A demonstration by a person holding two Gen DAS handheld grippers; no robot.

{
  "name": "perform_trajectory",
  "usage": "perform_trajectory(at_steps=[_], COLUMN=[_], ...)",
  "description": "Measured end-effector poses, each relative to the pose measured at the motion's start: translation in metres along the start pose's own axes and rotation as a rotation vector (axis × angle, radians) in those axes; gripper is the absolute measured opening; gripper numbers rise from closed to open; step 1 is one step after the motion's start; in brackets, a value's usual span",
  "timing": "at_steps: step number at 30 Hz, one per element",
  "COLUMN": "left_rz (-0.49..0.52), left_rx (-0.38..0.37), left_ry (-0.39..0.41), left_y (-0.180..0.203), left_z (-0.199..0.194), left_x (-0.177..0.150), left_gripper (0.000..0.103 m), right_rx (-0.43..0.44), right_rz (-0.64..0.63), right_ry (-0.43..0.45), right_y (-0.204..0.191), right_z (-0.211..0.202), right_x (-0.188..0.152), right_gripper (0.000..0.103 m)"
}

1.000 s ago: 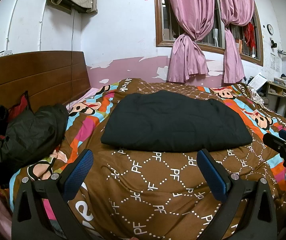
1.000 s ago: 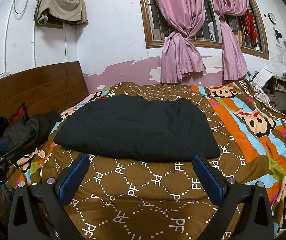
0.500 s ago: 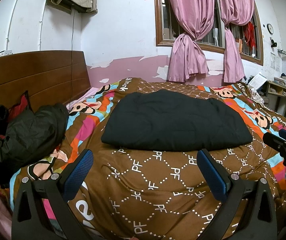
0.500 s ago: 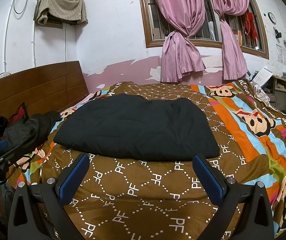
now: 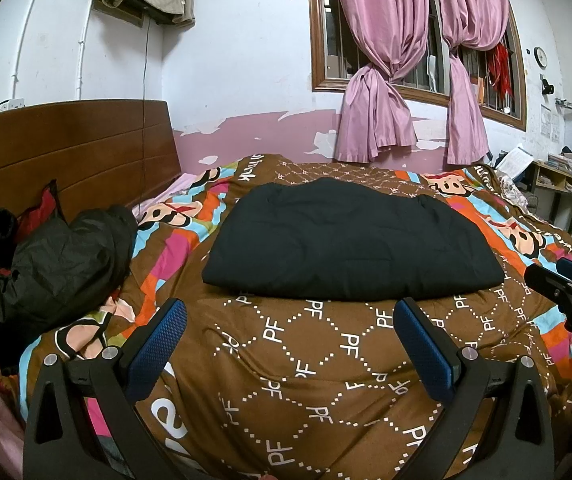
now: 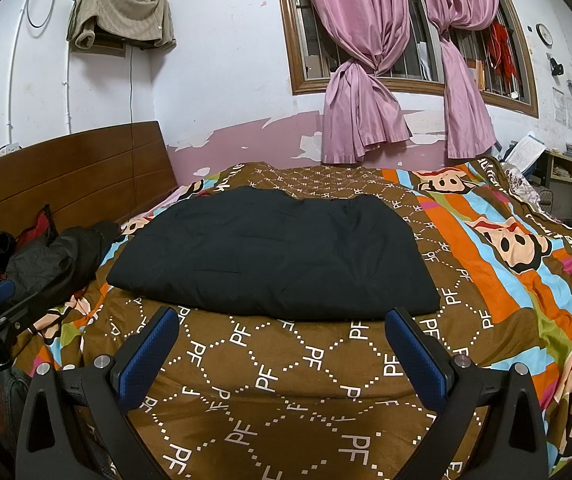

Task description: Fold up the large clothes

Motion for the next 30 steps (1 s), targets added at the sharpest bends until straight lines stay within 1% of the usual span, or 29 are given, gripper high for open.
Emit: perform_trajectory(at_steps=[5, 8, 12, 16, 24, 30], left_rz=[-0.004, -0.020, -0.065, -0.091, -0.092, -0.088], left_rx=[-0.003, -0.022, 0.010, 0.005, -0.022, -0.026], left_ry=[-0.001, -0.011, -0.016, -0.028, -0.037, -0.043], left_y=[0.001, 0.002, -0.003, -0.006, -0.004, -0.002], left_z=[0.000, 0.001, 0.000, -0.001, -0.001, 0.000], left_x=[-0.002, -0.005, -0.012, -0.015, -0.012, -0.010], left_gripper=[0.101, 0.101, 0.101, 0.101, 0.101, 0.101], right_rx=[0.000, 0.000, -0.001, 0.000, -0.002, -0.002], right_rz=[0.000, 0.000, 0.000, 0.000, -0.002, -0.001], right_ry=[-0.001, -0.001, 0.000, -0.002, -0.003, -0.004], right_y=[-0.001, -0.001, -0.001, -0.002, -0.002, -0.002], right_z=[0.000, 0.000, 0.000, 0.000, -0.001, -0.001], right_x=[0.001, 0.000, 0.001, 0.001, 0.000, 0.000], right_gripper=[0.103, 0.103, 0.103, 0.103, 0.103, 0.103])
Point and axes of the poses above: each gripper's, at about its wrist camera, not at the fingertips, and z roughly the way its jaws point, y to its right, x to its top, the point moved 10 cm from there along z, roughly the way its jaws point, and after that the axes turned 14 degrees about -x, right-handed, at the moved point
